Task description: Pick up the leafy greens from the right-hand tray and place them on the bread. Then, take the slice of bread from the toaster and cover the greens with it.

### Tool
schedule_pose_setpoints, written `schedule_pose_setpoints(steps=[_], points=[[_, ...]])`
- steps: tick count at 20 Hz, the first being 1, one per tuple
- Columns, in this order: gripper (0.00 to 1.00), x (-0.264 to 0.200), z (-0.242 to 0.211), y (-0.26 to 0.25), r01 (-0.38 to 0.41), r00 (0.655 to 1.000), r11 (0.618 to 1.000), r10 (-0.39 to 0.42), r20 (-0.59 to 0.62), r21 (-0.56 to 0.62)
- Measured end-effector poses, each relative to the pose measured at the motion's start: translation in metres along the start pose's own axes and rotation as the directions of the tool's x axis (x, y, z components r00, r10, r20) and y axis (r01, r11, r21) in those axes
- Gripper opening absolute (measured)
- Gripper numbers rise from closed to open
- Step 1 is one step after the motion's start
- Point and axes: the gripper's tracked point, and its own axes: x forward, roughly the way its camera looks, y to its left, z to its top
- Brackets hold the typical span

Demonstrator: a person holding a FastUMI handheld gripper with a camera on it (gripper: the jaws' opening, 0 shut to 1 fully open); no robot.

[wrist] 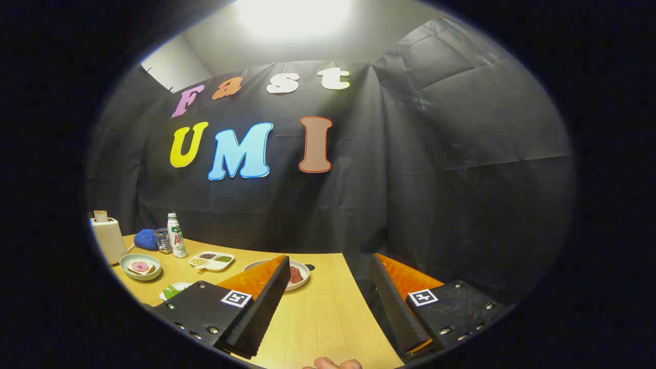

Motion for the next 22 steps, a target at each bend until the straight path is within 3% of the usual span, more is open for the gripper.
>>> schedule_pose_setpoints(steps=[6, 14, 22], points=[[0.95, -0.034, 0.0, 0.054, -0.021, 0.999, 0.999, 0.019, 0.047, 0.03], [0.96, -0.057, -0.033, 0.133, -0.155, 0.986, 0.987, 0.157, -0.046, 0.05], [0.96, -0.064, -0.074, 0.204, -0.242, 0.961, 0.97, 0.245, -0.126, 0.038]])
